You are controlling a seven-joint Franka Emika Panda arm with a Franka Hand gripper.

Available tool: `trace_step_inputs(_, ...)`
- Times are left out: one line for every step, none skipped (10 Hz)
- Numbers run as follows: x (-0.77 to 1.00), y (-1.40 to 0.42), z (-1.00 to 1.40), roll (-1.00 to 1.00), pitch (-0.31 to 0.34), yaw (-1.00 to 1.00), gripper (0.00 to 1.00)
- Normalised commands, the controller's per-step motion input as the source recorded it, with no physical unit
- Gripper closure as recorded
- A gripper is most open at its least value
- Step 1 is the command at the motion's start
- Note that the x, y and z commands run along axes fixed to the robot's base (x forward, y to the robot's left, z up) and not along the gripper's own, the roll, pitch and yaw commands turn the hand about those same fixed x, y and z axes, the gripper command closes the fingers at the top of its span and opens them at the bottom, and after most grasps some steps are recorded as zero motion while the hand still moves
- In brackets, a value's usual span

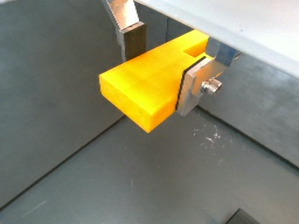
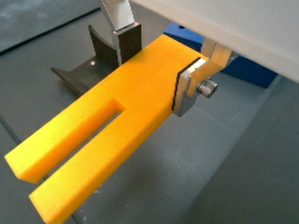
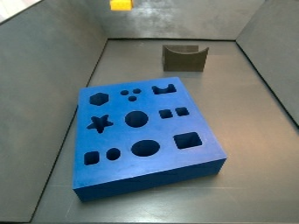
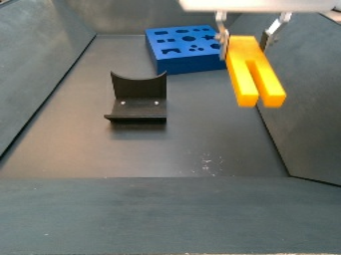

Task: Pick up the double-square object. Move up. Rotate the double-square object. Place the double-square object on the fixture. Regrasp the double-square object. Move to above the board. Insert the double-square object.
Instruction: Place the double-square object on the fixture.

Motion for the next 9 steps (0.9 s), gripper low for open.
trace_step_inputs(0.00,0.01,0.32,0.10,0.085,0.03,1.00)
trace_step_inputs(0.00,0.00,0.18,0.10,0.089,0.03,1.00)
trace_step_inputs(1.00,-0.11,-0.26,0.01,-0.302,-0.01,1.00)
trace_step_inputs(1.00,-0.11,-0.29,0.01,-0.286,0.00,1.00)
trace_step_inputs(1.00,-0.10,-0.29,-0.01,-0.255,0.00,1.00)
trace_step_inputs(1.00,-0.09,-0.25,-0.03,-0.161,0.00,1.00)
trace_step_inputs(1.00,-0.08,-0.21,-0.05,-0.078,0.01,1.00)
trace_step_inputs(1.00,-0.07,-0.20,-0.06,-0.044,0.01,1.00)
trace_step_inputs(1.00,-0.06,-0.19,-0.06,-0.028,0.01,1.00)
